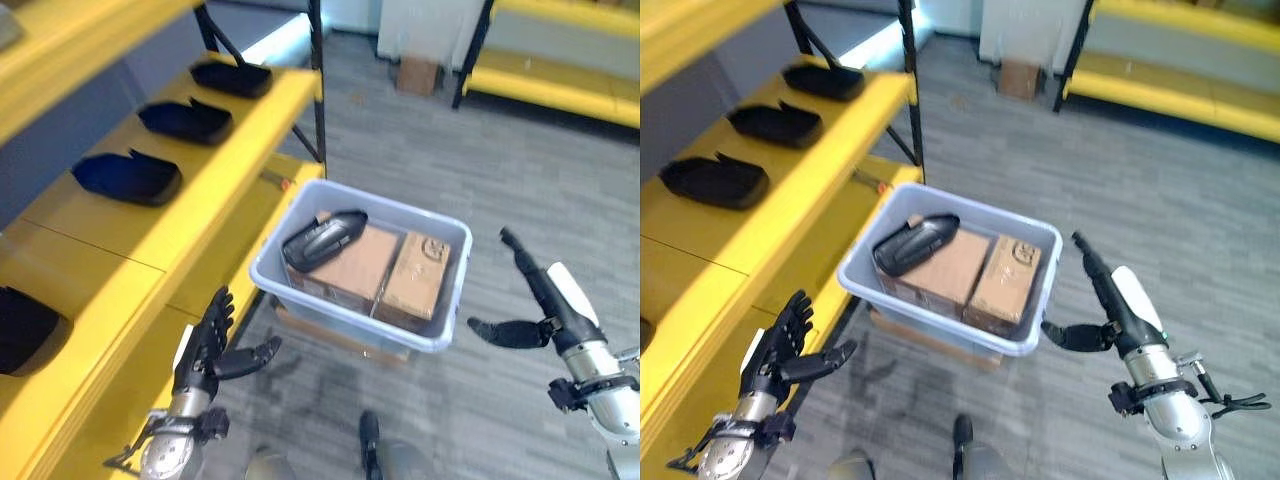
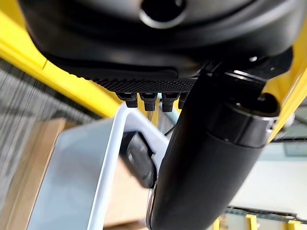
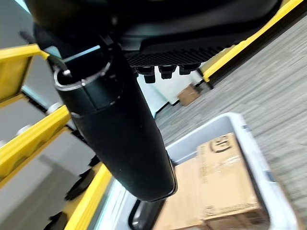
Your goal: Move parts from the plastic box to the shelf.
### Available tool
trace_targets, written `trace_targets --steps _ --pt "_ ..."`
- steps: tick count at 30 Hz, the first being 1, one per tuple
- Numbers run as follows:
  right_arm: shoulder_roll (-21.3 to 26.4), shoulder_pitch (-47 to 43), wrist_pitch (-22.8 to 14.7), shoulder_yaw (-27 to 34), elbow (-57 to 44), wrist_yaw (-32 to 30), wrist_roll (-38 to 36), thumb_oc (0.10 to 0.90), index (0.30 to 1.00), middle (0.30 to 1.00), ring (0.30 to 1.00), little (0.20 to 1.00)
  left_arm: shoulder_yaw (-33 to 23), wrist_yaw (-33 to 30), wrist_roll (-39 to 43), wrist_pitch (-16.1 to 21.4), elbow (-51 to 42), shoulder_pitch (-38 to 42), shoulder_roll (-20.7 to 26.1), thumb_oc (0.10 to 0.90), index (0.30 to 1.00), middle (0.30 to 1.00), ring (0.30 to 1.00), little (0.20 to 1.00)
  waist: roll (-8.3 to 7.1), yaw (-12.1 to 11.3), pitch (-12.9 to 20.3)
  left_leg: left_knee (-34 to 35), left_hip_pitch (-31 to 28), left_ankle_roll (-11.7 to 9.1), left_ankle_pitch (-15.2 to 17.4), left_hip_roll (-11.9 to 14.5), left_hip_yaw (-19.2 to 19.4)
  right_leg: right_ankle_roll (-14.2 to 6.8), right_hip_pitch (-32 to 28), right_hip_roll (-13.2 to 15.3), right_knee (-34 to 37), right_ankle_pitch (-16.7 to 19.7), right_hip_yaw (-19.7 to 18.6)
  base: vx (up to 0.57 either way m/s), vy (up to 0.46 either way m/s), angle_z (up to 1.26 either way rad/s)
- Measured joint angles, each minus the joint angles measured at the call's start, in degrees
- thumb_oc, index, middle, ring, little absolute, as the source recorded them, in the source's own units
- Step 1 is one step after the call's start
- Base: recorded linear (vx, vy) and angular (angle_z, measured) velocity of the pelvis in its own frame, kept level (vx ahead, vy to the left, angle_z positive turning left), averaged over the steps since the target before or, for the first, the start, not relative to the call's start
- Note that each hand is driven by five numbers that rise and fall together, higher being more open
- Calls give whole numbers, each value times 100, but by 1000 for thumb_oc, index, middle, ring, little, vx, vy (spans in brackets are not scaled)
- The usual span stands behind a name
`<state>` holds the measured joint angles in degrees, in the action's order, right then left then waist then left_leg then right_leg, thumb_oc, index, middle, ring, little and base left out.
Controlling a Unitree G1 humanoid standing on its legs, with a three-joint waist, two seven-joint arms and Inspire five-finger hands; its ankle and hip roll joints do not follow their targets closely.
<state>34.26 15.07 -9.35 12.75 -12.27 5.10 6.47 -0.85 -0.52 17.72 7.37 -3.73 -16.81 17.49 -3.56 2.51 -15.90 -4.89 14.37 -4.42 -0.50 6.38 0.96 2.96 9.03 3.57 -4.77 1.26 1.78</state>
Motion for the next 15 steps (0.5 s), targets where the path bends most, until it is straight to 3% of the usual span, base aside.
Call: trace_targets --steps 1,3,4,6,7,8,9,10,11,13,15 --pt "6 -66 -4 -103 34 -8 11 900 1000 1000 1000 1000 7 -21 -2 9 21 33 -84 900 1000 1000 1000 1000 76 -13 -100 473 51 -44 -28 -79 -489 -134 -28 -45 72 188 -96 240 206 -31" --pt "-8 -212 -12 -222 130 -9 14 900 1000 1000 1000 1000 15 -46 -2 8 71 12 -107 900 1000 1000 1000 1000 198 -146 -176 572 127 -79 -45 -42 -702 -102 -76 -205 117 173 -329 231 274 -86" --pt "-62 -287 -24 -301 136 -9 14 900 1000 1000 1000 1000 21 -111 0 5 105 -88 -120 900 1000 1000 1000 1000 389 -264 -204 480 55 -12 -77 47 -698 -107 -88 -402 119 163 -625 143 219 -139" --pt "-33 -264 -28 -274 126 -9 23 900 1000 1000 1000 1000 20 -146 1 1 107 -130 -129 900 1000 1000 1000 1000 451 -241 -242 329 -40 6 -95 49 -626 -137 -102 -443 180 142 -771 258 317 -119" --pt "-9 -244 -18 -247 130 -18 21 900 1000 1000 1000 1000 11 -148 4 7 86 -142 -133 900 1000 1000 1000 1000 587 -225 -203 284 -189 206 39 69 -478 -186 -105 -434 224 136 -793 312 410 -97" --pt "8 -222 -14 -232 126 -50 22 900 1000 1000 1000 1000 -1 -162 6 9 55 -100 -139 900 1000 1000 1000 1000 591 -170 -219 370 -321 166 -164 71 -341 -223 -98 -396 253 112 -908 204 300 -96" --pt "8 -205 -12 -240 121 -48 23 900 1000 1000 1000 1000 -11 -190 6 9 41 -49 -137 900 1000 1000 1000 1000 582 -164 -240 350 -368 293 -353 51 -97 -297 -91 -326 210 45 -976 155 253 -96" --pt "-8 -164 -6 -244 121 -47 26 900 1000 1000 1000 1000 -33 -215 5 9 21 19 -126 900 1000 1000 1000 1000 545 -128 -247 189 -363 280 -492 36 186 -414 -87 -183 137 -13 -960 132 287 -99" --pt "-94 -87 -5 -254 102 -56 25 900 1000 1000 1000 1000 -101 -265 7 11 -52 127 -58 900 1000 1000 1000 1000 399 -92 -246 -4 -381 441 -241 -177 509 -561 -48 147 69 -118 -983 114 282 -87" --pt "-210 -27 -2 -311 83 -67 25 900 1000 1000 1000 1000 -192 -406 11 72 -271 231 72 900 1000 1000 1000 1000 228 -86 -237 -342 -212 581 -51 -379 768 -678 100 548 -465 -450 -911 91 185 -47" --pt "-226 -104 13 -448 71 -63 25 900 1000 1000 1000 1000 -270 -544 14 90 -295 257 157 900 1000 1000 1000 1000 173 -103 -243 -528 -33 637 92 -413 831 -888 165 653 -387 -451 -905 69 43 -12"
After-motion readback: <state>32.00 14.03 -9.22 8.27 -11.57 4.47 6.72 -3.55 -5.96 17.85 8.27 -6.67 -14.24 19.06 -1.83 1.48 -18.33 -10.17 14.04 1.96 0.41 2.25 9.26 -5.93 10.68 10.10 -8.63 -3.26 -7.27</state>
